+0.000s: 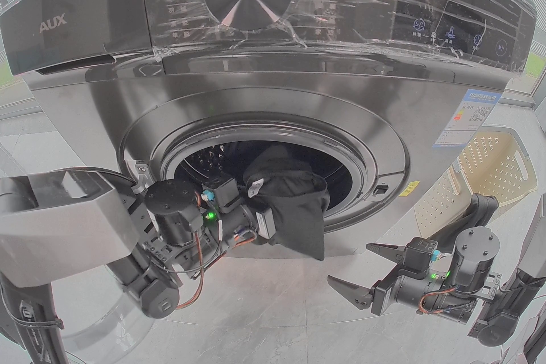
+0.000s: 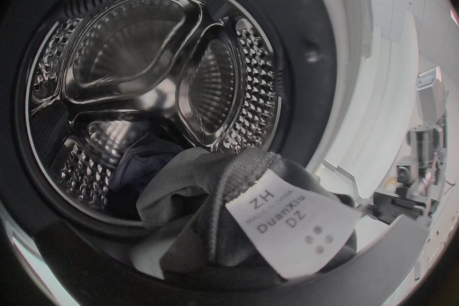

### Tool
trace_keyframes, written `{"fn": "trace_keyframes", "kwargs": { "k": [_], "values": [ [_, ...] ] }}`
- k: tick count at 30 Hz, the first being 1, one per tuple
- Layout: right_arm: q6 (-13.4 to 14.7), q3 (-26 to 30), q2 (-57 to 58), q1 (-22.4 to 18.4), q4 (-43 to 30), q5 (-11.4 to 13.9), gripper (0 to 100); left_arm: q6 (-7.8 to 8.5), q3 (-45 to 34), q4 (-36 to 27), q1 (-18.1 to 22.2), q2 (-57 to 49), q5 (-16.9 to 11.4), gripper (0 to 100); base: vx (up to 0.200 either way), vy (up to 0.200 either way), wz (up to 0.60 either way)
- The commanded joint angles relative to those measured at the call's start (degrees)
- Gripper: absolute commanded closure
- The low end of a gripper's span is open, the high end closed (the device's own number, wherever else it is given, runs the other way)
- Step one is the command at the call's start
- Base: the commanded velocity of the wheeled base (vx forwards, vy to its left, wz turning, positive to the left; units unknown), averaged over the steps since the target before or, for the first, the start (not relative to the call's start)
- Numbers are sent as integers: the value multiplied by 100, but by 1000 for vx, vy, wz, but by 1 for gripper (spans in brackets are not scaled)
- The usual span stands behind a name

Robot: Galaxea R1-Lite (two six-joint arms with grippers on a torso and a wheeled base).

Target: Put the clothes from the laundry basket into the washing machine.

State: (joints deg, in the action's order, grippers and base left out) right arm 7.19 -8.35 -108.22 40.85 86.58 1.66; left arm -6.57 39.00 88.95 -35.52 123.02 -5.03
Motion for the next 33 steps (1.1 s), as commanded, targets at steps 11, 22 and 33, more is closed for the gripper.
{"fn": "trace_keyframes", "kwargs": {
  "k": [11,22,33],
  "values": [
    [10,18,-33,90,8,10,0,-64,2578,-115,476,1568,108,100,0,0,0],
    [10,9,-59,90,8,10,0,-64,3791,-968,555,1946,328,100,0,0,0],
    [10,9,-59,90,8,19,0,-90,4467,-1706,678,2042,345,100,0,0,0]
  ]
}}
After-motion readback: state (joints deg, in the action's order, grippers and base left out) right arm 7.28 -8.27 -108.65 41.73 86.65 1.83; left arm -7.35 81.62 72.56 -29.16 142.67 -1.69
